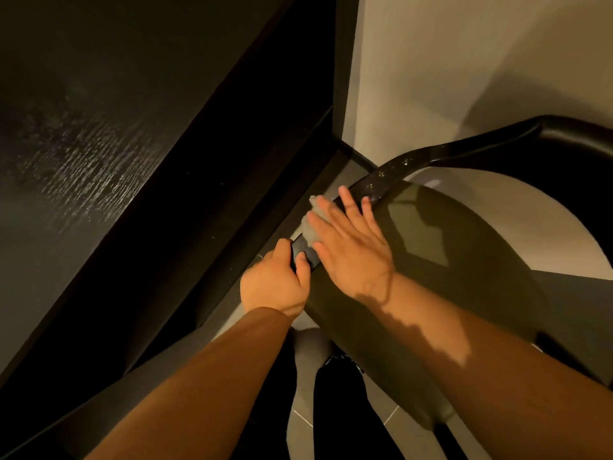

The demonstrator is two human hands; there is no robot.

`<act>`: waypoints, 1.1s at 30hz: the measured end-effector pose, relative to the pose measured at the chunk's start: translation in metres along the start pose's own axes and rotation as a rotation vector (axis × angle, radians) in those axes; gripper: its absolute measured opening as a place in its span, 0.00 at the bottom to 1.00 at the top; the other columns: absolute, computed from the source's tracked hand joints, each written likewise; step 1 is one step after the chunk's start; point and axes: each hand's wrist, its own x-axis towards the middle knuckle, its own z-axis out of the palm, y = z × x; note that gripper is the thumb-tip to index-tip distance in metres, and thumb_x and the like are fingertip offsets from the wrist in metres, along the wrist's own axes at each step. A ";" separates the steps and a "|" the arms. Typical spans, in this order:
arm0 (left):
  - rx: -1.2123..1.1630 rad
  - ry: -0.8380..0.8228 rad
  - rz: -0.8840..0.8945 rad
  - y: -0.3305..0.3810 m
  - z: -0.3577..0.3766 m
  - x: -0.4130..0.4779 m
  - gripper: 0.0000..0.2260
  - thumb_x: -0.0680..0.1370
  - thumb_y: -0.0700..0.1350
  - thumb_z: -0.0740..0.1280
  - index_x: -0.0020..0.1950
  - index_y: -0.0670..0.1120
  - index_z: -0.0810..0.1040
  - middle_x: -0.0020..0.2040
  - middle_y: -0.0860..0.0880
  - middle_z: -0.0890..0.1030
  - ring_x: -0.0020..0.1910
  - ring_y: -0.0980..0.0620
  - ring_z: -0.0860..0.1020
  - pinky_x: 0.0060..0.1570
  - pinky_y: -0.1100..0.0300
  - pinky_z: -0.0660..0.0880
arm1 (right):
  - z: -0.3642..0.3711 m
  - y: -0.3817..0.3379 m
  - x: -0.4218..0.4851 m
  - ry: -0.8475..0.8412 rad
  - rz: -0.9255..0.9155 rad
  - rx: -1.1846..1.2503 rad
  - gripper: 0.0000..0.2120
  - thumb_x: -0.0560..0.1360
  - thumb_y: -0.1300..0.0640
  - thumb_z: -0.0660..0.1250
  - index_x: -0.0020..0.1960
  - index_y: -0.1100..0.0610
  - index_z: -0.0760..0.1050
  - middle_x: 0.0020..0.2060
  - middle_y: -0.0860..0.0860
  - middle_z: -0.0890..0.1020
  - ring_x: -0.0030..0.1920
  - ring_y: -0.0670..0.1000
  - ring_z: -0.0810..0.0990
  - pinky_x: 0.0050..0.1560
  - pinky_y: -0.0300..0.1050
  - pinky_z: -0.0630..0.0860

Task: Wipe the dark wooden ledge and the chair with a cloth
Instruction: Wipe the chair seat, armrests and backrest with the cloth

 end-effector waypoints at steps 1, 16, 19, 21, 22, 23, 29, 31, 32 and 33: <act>-0.008 0.003 0.000 0.000 0.000 0.000 0.12 0.83 0.58 0.54 0.50 0.51 0.70 0.33 0.54 0.70 0.29 0.49 0.70 0.29 0.55 0.68 | -0.001 0.004 0.001 -0.028 -0.048 -0.021 0.25 0.84 0.45 0.55 0.80 0.49 0.65 0.82 0.50 0.60 0.83 0.63 0.47 0.81 0.64 0.40; 0.049 -0.141 -0.056 0.001 -0.002 0.003 0.10 0.84 0.58 0.54 0.50 0.54 0.61 0.34 0.53 0.69 0.32 0.48 0.71 0.34 0.53 0.69 | 0.003 0.036 0.010 -0.052 -0.042 -0.043 0.26 0.84 0.44 0.53 0.81 0.46 0.59 0.82 0.49 0.59 0.83 0.63 0.45 0.79 0.68 0.38; 0.064 -0.179 -0.084 0.000 -0.004 0.005 0.10 0.84 0.59 0.53 0.51 0.54 0.61 0.36 0.52 0.71 0.35 0.48 0.74 0.38 0.52 0.74 | -0.009 0.072 0.028 -0.050 0.159 -0.066 0.26 0.83 0.46 0.52 0.81 0.46 0.57 0.82 0.48 0.57 0.82 0.64 0.44 0.79 0.70 0.39; 0.063 -0.188 -0.086 0.002 -0.006 0.005 0.10 0.84 0.59 0.52 0.51 0.54 0.61 0.36 0.53 0.71 0.35 0.48 0.74 0.38 0.52 0.75 | -0.015 0.080 0.032 0.002 0.339 0.009 0.27 0.83 0.46 0.51 0.82 0.50 0.58 0.82 0.50 0.59 0.82 0.64 0.44 0.80 0.70 0.44; 0.063 -0.190 -0.084 0.002 -0.006 0.004 0.10 0.84 0.59 0.53 0.51 0.54 0.62 0.36 0.53 0.71 0.35 0.48 0.74 0.38 0.51 0.75 | -0.014 0.074 0.032 0.026 0.388 0.053 0.28 0.83 0.47 0.50 0.82 0.51 0.58 0.82 0.51 0.59 0.83 0.64 0.43 0.80 0.69 0.45; 0.066 -0.189 -0.080 0.002 -0.006 0.004 0.10 0.84 0.59 0.53 0.51 0.54 0.62 0.36 0.53 0.71 0.35 0.48 0.74 0.38 0.51 0.75 | -0.011 0.063 0.031 0.050 0.404 0.085 0.27 0.83 0.48 0.51 0.82 0.51 0.59 0.82 0.50 0.58 0.83 0.64 0.43 0.81 0.68 0.46; 0.074 -0.175 -0.071 0.003 -0.005 0.005 0.11 0.83 0.59 0.54 0.50 0.53 0.63 0.35 0.53 0.70 0.35 0.48 0.73 0.35 0.53 0.68 | 0.008 0.036 0.007 0.015 0.071 0.021 0.28 0.84 0.46 0.54 0.82 0.50 0.57 0.83 0.49 0.57 0.83 0.62 0.43 0.80 0.64 0.39; 0.071 -0.169 -0.071 0.002 -0.005 0.006 0.11 0.83 0.59 0.53 0.51 0.53 0.64 0.35 0.53 0.70 0.35 0.48 0.73 0.36 0.53 0.70 | 0.000 0.060 0.017 -0.013 0.092 -0.047 0.28 0.84 0.46 0.53 0.82 0.49 0.56 0.83 0.50 0.56 0.82 0.64 0.43 0.78 0.64 0.38; 0.064 -0.160 -0.070 0.002 -0.004 0.005 0.11 0.83 0.59 0.52 0.51 0.52 0.64 0.35 0.53 0.70 0.34 0.48 0.73 0.36 0.53 0.72 | -0.003 0.071 0.023 -0.006 0.177 -0.050 0.27 0.84 0.47 0.53 0.82 0.50 0.56 0.82 0.51 0.56 0.82 0.64 0.43 0.79 0.65 0.38; 0.054 -0.150 -0.067 0.001 -0.004 0.005 0.12 0.83 0.60 0.52 0.51 0.52 0.65 0.35 0.53 0.70 0.34 0.48 0.73 0.35 0.53 0.72 | -0.006 0.080 0.028 0.022 0.284 -0.015 0.27 0.84 0.47 0.52 0.82 0.50 0.57 0.82 0.52 0.57 0.82 0.64 0.43 0.80 0.66 0.39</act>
